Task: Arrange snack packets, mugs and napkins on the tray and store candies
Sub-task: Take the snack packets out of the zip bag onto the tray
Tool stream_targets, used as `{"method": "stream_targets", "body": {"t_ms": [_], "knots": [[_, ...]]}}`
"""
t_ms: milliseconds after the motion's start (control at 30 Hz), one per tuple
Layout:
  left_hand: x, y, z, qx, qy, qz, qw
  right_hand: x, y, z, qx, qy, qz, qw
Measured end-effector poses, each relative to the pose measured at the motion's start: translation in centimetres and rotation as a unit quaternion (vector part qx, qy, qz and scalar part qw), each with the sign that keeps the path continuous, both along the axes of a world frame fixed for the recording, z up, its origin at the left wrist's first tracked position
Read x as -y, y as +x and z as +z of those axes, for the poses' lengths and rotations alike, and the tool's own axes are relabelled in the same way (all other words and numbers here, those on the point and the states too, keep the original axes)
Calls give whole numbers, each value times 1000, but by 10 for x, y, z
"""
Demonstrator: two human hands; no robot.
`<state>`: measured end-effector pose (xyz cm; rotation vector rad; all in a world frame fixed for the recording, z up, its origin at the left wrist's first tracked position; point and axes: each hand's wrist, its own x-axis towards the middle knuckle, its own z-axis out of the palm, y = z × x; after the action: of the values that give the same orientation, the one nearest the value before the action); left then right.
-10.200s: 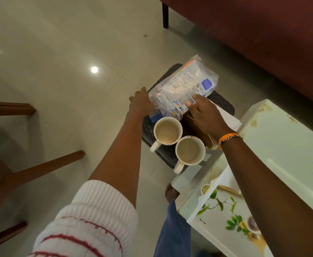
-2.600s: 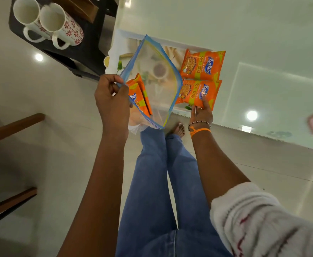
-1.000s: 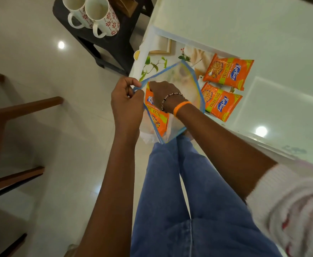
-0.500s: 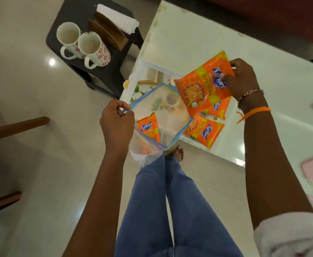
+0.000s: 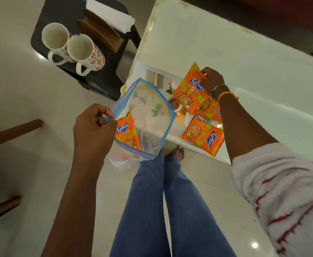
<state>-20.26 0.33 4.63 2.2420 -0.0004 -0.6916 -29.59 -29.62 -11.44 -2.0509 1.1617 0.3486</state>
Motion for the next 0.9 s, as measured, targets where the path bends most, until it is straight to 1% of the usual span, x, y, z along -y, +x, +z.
{"method": "stream_targets", "body": {"t_ms": [67, 233, 333, 433, 467, 500, 533, 567, 600, 633, 667, 700, 733, 767, 800, 867, 900], "knots": [[4, 3, -4, -16, -6, -2, 1000, -2, 12, -12, -15, -1, 33, 999], [7, 12, -9, -41, -25, -8, 999, 15, 30, -20, -30, -31, 64, 997], [5, 14, -11, -51, -30, -11, 998, 25, 31, -7, 9, -38, 25, 999], [3, 13, -10, -53, -40, -19, 998, 17, 30, 28, 60, -61, -3, 996], [3, 11, -9, -50, -41, -24, 998, 9, 30, 46, 80, -34, -10, 996], [3, 9, -7, -44, -44, -27, 998, -3, 29, 68, 101, 27, -15, 994], [2, 5, -6, -35, -47, -31, 998, -18, 27, 91, 115, 119, -9, 986], [0, 2, -5, -27, -48, -35, 998, -37, 24, 113, 119, 223, 12, 968], [-1, -3, -5, -21, -46, -39, 998, -57, 21, 129, 107, 317, 41, 942], [-2, -7, -5, -18, -44, -41, 998, -78, 19, 137, 75, 383, 73, 918], [-5, -12, -4, -15, -44, -40, 998, -102, 16, 137, 37, 420, 100, 901], [-7, -18, -4, -12, -50, -39, 998, -125, 15, 128, -2, 415, 121, 902], [-8, -23, -3, -9, -61, -38, 997, -147, 18, 118, -45, 373, 133, 917], [-9, -29, 0, -7, -75, -40, 996, -167, 21, 102, -87, 305, 147, 937], [-10, -34, 2, -5, -93, -45, 995, -185, 23, 87, -121, 256, 146, 948], [-12, -47, 7, 3, -126, -63, 990, -211, 23, 57, -156, 211, 113, 958], [-12, -53, 10, 11, -133, -77, 988, -220, 24, 45, -151, 197, 102, 963]]}}
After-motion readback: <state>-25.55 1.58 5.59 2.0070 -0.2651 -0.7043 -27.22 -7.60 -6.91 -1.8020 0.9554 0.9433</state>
